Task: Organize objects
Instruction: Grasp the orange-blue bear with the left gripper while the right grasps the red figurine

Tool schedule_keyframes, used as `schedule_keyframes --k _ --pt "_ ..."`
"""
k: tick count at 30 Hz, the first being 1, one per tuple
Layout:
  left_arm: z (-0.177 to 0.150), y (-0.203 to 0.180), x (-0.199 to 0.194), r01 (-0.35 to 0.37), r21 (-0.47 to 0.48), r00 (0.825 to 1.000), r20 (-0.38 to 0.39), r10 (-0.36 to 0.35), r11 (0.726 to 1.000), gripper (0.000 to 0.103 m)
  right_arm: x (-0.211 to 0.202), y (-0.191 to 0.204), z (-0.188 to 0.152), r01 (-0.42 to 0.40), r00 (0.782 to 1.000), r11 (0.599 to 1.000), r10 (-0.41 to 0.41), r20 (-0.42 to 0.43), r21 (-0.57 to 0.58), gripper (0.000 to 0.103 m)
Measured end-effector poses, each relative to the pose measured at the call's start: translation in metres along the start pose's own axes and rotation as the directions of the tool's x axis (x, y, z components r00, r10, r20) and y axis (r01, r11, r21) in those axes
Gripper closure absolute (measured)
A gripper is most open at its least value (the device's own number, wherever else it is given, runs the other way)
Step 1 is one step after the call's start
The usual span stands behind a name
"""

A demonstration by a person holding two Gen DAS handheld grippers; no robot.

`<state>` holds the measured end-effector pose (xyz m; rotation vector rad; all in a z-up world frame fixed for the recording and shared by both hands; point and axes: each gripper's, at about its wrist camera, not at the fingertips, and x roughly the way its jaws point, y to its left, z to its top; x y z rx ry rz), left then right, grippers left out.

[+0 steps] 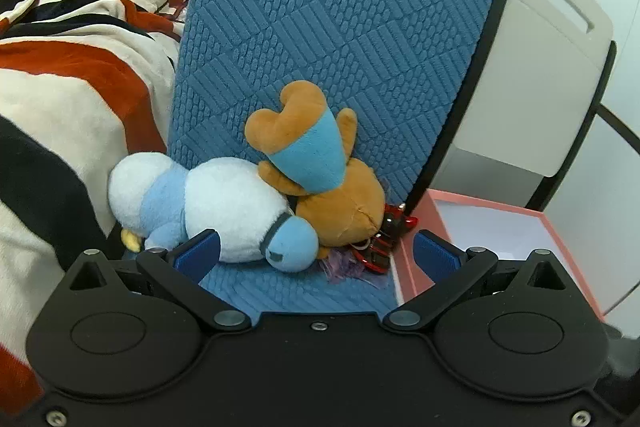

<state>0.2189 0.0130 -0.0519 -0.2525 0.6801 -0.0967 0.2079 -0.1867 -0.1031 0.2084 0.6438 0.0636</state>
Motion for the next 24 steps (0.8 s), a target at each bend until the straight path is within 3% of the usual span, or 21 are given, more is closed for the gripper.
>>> schedule_keyframes --k 4,13,21,24 --pt "0.002 0.006 0.02 0.018 0.007 1.0 -0.016 -0.017 1.0 0.0 0.014 -0.004 0.016 0.015 0.999 0.999 -0.013 0.035 -0.048 0.021" --pt "0.008 0.011 0.06 0.036 0.019 0.998 -0.047 -0.035 0.999 0.0 0.05 -0.014 0.039 0.023 1.0 0.994 -0.021 0.016 -0.104 0.022" --pt "0.024 0.012 0.113 0.083 -0.011 0.988 -0.131 -0.084 0.997 0.001 0.085 -0.017 0.052 0.034 0.999 0.98 -0.035 -0.004 -0.197 0.032" --pt "0.03 0.007 0.127 0.085 0.005 0.987 -0.136 -0.084 0.996 0.001 0.1 -0.017 0.057 0.035 0.999 0.975 -0.04 -0.02 -0.221 0.044"
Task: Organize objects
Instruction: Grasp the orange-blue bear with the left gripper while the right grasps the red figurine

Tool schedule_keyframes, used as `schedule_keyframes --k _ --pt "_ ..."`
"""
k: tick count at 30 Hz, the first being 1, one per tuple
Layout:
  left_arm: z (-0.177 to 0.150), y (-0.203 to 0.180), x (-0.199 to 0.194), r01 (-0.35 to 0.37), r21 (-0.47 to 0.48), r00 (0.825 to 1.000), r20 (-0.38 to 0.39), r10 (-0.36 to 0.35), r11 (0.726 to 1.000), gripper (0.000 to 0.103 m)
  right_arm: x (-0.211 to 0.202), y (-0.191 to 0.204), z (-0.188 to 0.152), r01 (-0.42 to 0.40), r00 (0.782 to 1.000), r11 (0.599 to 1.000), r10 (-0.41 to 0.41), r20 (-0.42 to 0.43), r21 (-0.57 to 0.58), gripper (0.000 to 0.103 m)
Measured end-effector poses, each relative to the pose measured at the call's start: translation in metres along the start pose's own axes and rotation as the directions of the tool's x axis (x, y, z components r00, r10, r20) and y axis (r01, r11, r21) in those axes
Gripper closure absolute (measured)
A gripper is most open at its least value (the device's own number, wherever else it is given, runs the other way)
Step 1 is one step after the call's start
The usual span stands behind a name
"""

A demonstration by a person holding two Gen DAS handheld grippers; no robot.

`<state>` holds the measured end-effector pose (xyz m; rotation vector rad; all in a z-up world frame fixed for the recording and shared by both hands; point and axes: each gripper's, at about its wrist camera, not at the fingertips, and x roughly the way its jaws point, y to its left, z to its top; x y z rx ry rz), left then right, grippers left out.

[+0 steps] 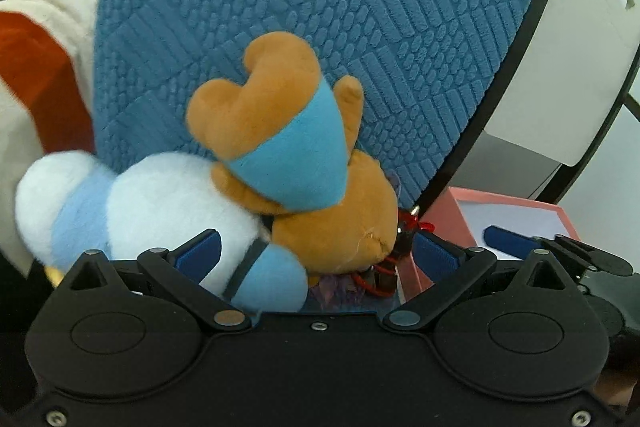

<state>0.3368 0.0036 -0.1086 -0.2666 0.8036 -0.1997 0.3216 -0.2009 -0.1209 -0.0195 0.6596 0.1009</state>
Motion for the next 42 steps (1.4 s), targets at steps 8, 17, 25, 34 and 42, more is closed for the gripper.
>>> schedule_keyframes --k 8,17,25,34,42 --pt "0.016 0.013 0.042 0.038 -0.075 0.997 -0.061 -0.042 0.996 0.004 0.036 -0.003 0.008 0.034 0.998 0.992 -0.039 -0.046 -0.124 0.056" --pt "0.024 0.012 0.067 0.048 -0.072 0.996 -0.069 -0.053 0.996 0.005 0.064 0.006 0.011 0.029 0.994 0.975 -0.051 -0.096 -0.222 0.073" --pt "0.03 0.024 0.081 0.056 -0.12 0.996 -0.06 -0.063 0.991 0.024 0.076 0.01 0.013 0.034 0.988 0.967 -0.07 -0.136 -0.251 0.081" --pt "0.026 0.032 0.063 0.077 -0.182 0.997 -0.013 -0.081 0.98 0.054 0.066 0.019 0.011 0.026 0.989 0.964 -0.064 -0.135 -0.264 0.089" --pt "0.017 0.025 0.034 0.098 -0.132 0.995 0.038 -0.093 0.986 0.064 0.035 0.022 0.007 0.022 0.995 0.976 -0.042 -0.088 -0.218 0.091"
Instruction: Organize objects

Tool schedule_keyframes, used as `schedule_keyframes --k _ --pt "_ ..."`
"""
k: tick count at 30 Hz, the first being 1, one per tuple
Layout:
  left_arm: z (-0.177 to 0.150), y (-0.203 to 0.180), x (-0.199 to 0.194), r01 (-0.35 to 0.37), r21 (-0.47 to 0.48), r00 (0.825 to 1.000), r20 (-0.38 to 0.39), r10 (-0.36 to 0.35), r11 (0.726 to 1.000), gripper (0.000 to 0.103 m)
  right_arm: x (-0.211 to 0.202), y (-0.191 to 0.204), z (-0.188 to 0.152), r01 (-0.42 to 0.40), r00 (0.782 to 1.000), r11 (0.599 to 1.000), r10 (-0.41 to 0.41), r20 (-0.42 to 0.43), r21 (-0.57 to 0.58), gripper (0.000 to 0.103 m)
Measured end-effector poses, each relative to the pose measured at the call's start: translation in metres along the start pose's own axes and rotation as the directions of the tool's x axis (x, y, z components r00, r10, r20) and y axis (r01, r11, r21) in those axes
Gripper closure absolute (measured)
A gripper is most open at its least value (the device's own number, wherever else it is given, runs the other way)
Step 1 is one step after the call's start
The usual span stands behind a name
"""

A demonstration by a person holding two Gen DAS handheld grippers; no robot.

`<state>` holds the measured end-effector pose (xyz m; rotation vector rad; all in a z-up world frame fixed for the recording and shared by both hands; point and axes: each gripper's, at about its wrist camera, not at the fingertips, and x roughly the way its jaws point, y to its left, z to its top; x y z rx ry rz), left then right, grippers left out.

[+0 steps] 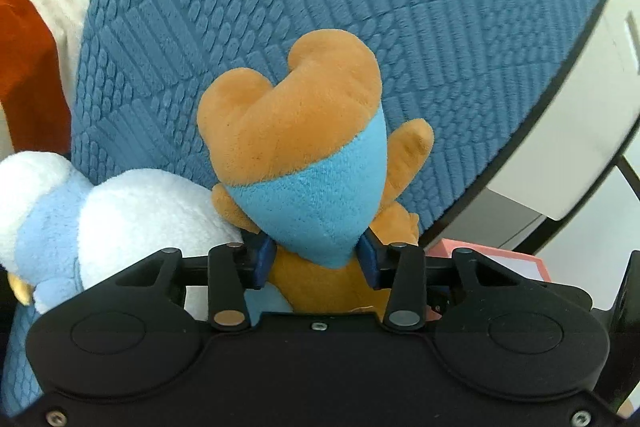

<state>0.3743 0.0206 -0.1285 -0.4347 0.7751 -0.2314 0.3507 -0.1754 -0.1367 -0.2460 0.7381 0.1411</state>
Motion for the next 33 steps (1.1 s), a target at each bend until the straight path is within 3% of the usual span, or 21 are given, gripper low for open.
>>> schedule_keyframes --k 2,10,16,22,33 --pt "-0.002 0.002 -0.01 0.009 -0.004 1.0 0.007 -0.009 1.0 0.07 -0.01 0.003 -0.003 -0.008 1.0 1.0 0.008 0.013 0.016 0.091" --pt "-0.01 -0.003 -0.046 0.018 0.013 0.999 0.026 -0.018 1.0 0.071 -0.064 0.012 -0.027 -0.065 0.997 0.995 0.061 0.053 0.077 0.091" --pt "-0.013 -0.007 -0.076 0.02 0.029 0.997 0.072 -0.022 0.999 0.071 -0.079 0.022 -0.039 -0.05 0.997 0.996 0.046 0.063 0.074 0.091" --pt "-0.019 -0.01 -0.104 0.009 0.038 0.996 0.092 -0.013 0.999 0.071 -0.089 0.033 -0.059 -0.086 0.995 0.992 0.081 0.055 0.096 0.092" --pt "-0.058 0.002 -0.15 -0.047 0.003 0.995 0.09 0.046 0.999 0.071 -0.085 0.064 -0.068 -0.142 0.99 0.99 0.142 -0.003 0.011 0.092"
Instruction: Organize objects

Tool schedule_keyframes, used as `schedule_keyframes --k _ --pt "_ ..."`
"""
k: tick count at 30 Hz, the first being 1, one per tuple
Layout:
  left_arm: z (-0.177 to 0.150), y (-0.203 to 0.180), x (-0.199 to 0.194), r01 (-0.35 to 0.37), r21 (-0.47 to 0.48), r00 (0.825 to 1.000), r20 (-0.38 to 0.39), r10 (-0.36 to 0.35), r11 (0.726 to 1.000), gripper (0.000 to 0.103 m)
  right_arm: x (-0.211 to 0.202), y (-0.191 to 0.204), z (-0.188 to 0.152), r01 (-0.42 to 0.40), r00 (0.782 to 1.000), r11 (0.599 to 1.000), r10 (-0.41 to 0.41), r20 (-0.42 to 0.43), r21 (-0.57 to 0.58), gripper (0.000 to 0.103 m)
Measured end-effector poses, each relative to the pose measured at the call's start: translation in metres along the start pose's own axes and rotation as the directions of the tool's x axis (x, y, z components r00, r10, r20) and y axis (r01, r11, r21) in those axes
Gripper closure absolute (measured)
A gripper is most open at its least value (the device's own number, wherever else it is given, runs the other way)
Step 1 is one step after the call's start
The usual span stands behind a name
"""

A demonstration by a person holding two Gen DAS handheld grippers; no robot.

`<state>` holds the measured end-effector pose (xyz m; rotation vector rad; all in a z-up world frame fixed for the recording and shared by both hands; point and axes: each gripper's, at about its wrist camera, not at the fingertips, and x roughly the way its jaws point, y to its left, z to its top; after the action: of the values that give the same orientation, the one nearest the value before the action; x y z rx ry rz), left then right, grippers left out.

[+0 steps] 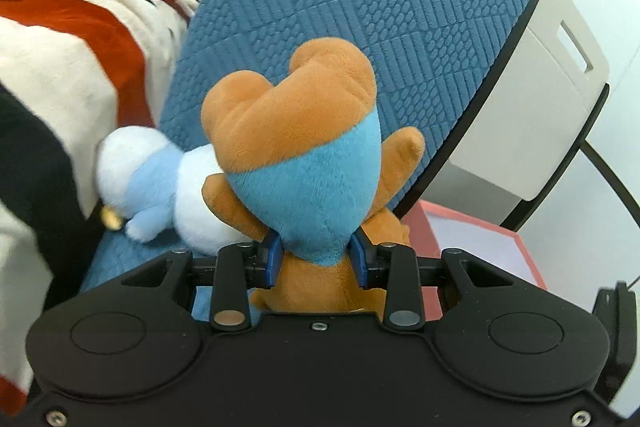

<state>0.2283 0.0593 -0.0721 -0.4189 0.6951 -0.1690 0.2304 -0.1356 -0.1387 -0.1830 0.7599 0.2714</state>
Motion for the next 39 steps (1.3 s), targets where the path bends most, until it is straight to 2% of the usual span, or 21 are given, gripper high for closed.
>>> schedule_keyframes --k 6,11,16,19,21,22,23,25,26,27,28,30,34,39 --pt "-0.013 0.012 -0.004 -0.051 -0.022 0.998 -0.048 0.05 0.998 0.071 -0.005 -0.001 -0.001 0.014 1.0 1.0 -0.014 0.019 0.027 0.097" --pt "-0.026 0.023 0.019 -0.109 -0.027 0.985 -0.134 0.105 0.994 0.072 0.003 0.0 -0.003 0.012 1.0 1.0 -0.012 0.002 0.023 0.097" --pt "-0.029 0.038 0.048 -0.14 -0.087 0.967 -0.227 0.117 0.986 0.072 0.007 -0.002 -0.004 0.0 1.0 0.999 0.001 -0.01 0.033 0.094" --pt "-0.028 0.043 0.053 -0.132 -0.146 0.966 -0.242 0.094 0.98 0.071 0.008 -0.001 -0.003 -0.014 1.0 0.999 0.015 -0.017 0.033 0.093" --pt "-0.029 0.043 0.054 -0.136 -0.152 0.964 -0.248 0.095 0.979 0.066 0.01 -0.001 -0.003 -0.007 1.0 0.999 0.007 -0.021 0.038 0.079" --pt "-0.029 0.044 0.056 -0.137 -0.15 0.964 -0.249 0.097 0.979 0.065 0.012 -0.001 -0.003 -0.006 1.0 0.999 0.007 -0.025 0.047 0.066" --pt "-0.03 0.043 0.056 -0.139 -0.147 0.963 -0.252 0.099 0.979 0.06 0.013 -0.001 -0.002 -0.012 1.0 0.998 0.014 -0.028 0.056 0.059" --pt "-0.03 0.042 0.059 -0.144 -0.142 0.961 -0.257 0.104 0.979 0.05 0.015 -0.001 -0.001 -0.028 0.999 0.998 0.03 -0.031 0.058 0.053" --pt "-0.029 0.042 0.06 -0.145 -0.144 0.96 -0.261 0.103 0.979 0.04 0.016 0.0 -0.001 -0.026 0.999 0.998 0.028 -0.033 0.053 0.045" --pt "-0.029 0.042 0.061 -0.144 -0.146 0.959 -0.264 0.102 0.979 0.032 0.018 0.001 0.0 -0.018 0.999 0.999 0.02 -0.036 0.045 0.042" --pt "-0.029 0.041 0.062 -0.143 -0.145 0.958 -0.267 0.1 0.979 0.029 0.021 0.003 0.0 -0.01 0.999 0.999 0.012 -0.042 0.036 0.037" --pt "-0.029 0.041 0.066 -0.153 -0.14 0.954 -0.281 0.109 0.978 0.024 0.027 0.005 0.002 -0.011 0.998 0.999 0.013 -0.059 0.031 0.035" --pt "-0.031 0.042 0.073 -0.179 -0.137 0.943 -0.305 0.13 0.974 0.022 0.04 0.009 0.001 -0.005 0.994 0.999 0.01 -0.111 0.045 0.035" --pt "-0.032 0.046 0.081 -0.173 -0.159 0.939 -0.325 0.114 0.972 0.019 0.055 0.012 -0.002 0.037 0.988 0.999 -0.031 -0.153 0.038 0.035"
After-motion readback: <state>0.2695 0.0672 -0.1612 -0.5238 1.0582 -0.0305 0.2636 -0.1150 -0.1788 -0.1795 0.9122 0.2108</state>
